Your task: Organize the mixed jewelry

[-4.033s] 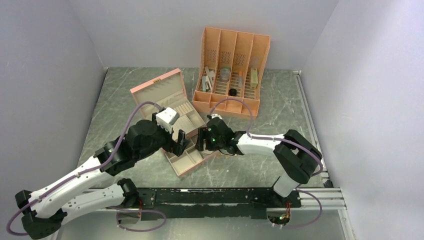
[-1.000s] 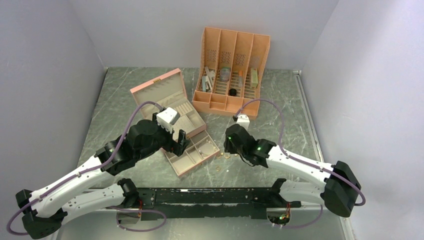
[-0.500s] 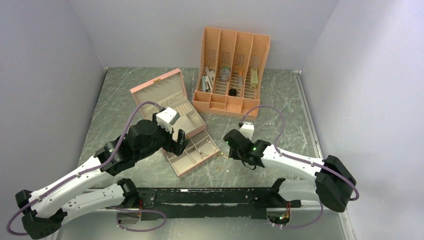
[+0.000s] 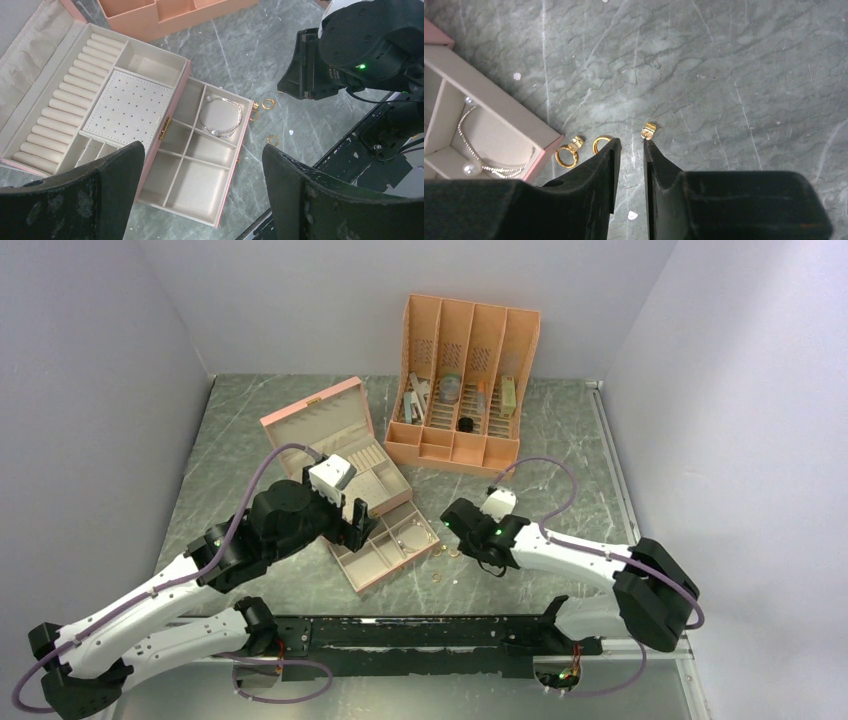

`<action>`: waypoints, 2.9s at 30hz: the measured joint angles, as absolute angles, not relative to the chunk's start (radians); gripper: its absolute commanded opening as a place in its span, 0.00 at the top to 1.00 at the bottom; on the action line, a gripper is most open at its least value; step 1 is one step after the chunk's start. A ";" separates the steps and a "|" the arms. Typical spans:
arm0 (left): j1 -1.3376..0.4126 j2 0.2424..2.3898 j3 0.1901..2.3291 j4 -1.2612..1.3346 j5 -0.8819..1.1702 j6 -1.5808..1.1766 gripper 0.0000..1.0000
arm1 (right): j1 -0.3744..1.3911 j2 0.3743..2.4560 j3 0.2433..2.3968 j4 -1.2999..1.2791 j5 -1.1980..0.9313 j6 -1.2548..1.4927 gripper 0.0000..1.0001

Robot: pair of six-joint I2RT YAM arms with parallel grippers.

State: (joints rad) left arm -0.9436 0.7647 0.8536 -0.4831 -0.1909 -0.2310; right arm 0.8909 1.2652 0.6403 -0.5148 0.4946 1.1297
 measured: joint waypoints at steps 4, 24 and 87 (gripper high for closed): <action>-0.944 0.761 0.854 -0.483 -0.191 -0.231 0.08 | 0.891 1.325 0.680 -0.558 0.514 1.188 0.74; -0.944 0.737 0.854 -0.483 -0.179 -0.231 0.08 | 0.891 1.422 0.725 -0.634 0.532 1.274 0.82; -0.942 0.672 0.707 -0.320 0.076 -0.458 0.06 | 0.891 1.034 0.661 0.006 -0.230 0.759 1.00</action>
State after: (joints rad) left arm -0.9424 0.6724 0.7074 -0.3199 0.0765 -0.4576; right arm 0.8909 1.0344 0.6609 0.0059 -0.2302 0.7589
